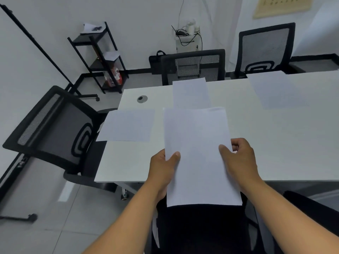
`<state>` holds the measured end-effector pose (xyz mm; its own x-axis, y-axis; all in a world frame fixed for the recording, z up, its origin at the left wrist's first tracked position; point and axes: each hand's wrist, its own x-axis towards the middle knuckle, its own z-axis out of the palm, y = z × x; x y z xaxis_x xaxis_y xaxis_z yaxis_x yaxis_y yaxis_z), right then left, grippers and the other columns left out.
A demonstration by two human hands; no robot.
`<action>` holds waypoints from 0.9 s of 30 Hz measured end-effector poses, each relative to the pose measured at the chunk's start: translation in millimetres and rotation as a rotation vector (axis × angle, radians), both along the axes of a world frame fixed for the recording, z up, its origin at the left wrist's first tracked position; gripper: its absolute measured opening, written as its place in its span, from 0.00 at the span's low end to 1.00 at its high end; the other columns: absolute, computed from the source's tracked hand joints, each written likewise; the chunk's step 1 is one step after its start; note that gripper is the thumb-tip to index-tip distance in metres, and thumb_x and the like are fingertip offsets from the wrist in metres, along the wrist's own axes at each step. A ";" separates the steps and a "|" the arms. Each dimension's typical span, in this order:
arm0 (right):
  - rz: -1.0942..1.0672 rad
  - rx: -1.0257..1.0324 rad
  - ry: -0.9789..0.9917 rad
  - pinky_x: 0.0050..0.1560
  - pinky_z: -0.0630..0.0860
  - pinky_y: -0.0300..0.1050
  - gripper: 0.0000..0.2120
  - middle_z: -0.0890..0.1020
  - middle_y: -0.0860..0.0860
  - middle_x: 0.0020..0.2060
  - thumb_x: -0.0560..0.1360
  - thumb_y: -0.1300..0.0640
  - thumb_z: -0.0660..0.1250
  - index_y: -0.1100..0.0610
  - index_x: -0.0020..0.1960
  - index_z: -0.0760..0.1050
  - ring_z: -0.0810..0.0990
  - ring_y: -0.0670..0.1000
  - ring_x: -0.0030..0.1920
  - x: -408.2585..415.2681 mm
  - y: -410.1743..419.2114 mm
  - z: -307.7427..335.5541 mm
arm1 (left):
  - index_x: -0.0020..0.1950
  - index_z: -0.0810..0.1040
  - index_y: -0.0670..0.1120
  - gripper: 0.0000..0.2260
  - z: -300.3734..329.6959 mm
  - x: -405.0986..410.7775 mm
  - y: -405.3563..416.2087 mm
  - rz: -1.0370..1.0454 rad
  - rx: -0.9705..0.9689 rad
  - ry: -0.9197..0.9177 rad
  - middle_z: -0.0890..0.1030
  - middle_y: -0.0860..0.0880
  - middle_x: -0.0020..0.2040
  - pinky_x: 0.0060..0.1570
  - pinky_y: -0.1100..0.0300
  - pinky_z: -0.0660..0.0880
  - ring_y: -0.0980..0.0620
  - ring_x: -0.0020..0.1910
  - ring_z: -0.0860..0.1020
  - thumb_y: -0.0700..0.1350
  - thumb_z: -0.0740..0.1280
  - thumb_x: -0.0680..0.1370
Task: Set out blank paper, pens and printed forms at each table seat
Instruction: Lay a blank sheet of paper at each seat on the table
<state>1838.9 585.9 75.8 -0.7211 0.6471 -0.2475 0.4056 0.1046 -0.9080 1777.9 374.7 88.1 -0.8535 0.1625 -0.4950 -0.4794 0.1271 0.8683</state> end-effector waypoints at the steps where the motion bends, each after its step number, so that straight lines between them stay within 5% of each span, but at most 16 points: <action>1: -0.014 -0.006 0.001 0.43 0.74 0.45 0.08 0.82 0.44 0.52 0.80 0.51 0.72 0.49 0.57 0.76 0.83 0.50 0.51 -1.1 1.3 -10.3 | 0.64 0.86 0.50 0.08 -8.7 -1.0 2.1 0.004 0.000 -0.012 0.91 0.52 0.54 0.57 0.46 0.86 0.48 0.52 0.90 0.46 0.70 0.87; 6: -0.046 -0.001 -0.039 0.46 0.76 0.47 0.11 0.82 0.43 0.52 0.80 0.50 0.74 0.50 0.59 0.76 0.83 0.47 0.52 -3.5 10.0 -46.4 | 0.63 0.86 0.50 0.08 -36.5 -4.0 8.0 0.024 0.003 -0.069 0.91 0.53 0.53 0.41 0.59 0.85 0.51 0.49 0.90 0.47 0.69 0.88; 11: -0.035 0.011 -0.065 0.44 0.73 0.42 0.11 0.81 0.42 0.51 0.80 0.51 0.74 0.52 0.59 0.76 0.80 0.41 0.51 -9.9 14.2 -66.3 | 0.64 0.85 0.49 0.09 -56.8 -7.8 11.6 0.049 0.001 -0.078 0.91 0.55 0.53 0.39 0.65 0.83 0.55 0.48 0.90 0.48 0.65 0.89; 19: 0.026 0.037 -0.107 0.44 0.78 0.52 0.08 0.85 0.50 0.44 0.82 0.50 0.71 0.54 0.49 0.79 0.84 0.55 0.44 -18.2 23.2 -86.0 | 0.64 0.85 0.50 0.13 -79.9 -16.0 12.8 0.052 -0.028 -0.088 0.90 0.54 0.55 0.48 0.59 0.84 0.53 0.53 0.89 0.52 0.62 0.90; 23: 0.036 0.006 -0.109 0.39 0.70 0.49 0.18 0.77 0.57 0.37 0.83 0.50 0.68 0.65 0.45 0.73 0.74 0.55 0.36 -19.9 25.6 -95.0 | 0.65 0.84 0.51 0.13 -87.6 -18.4 8.7 0.041 -0.044 -0.087 0.90 0.53 0.59 0.65 0.45 0.83 0.49 0.59 0.88 0.51 0.62 0.90; 27: 0.062 0.026 -0.099 0.40 0.64 0.49 0.21 0.70 0.60 0.35 0.83 0.49 0.65 0.66 0.43 0.67 0.67 0.53 0.36 -22.7 27.4 -101.0 | 0.67 0.84 0.50 0.13 -92.2 -21.7 4.0 0.044 -0.035 -0.099 0.90 0.51 0.60 0.65 0.43 0.83 0.47 0.59 0.88 0.49 0.60 0.91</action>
<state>1816.2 613.3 -25.2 -0.7330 0.6087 -0.3035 0.4853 0.1553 -0.8605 1756.2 378.7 -4.1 -0.8061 0.1070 -0.5821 -0.5686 0.1328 0.8118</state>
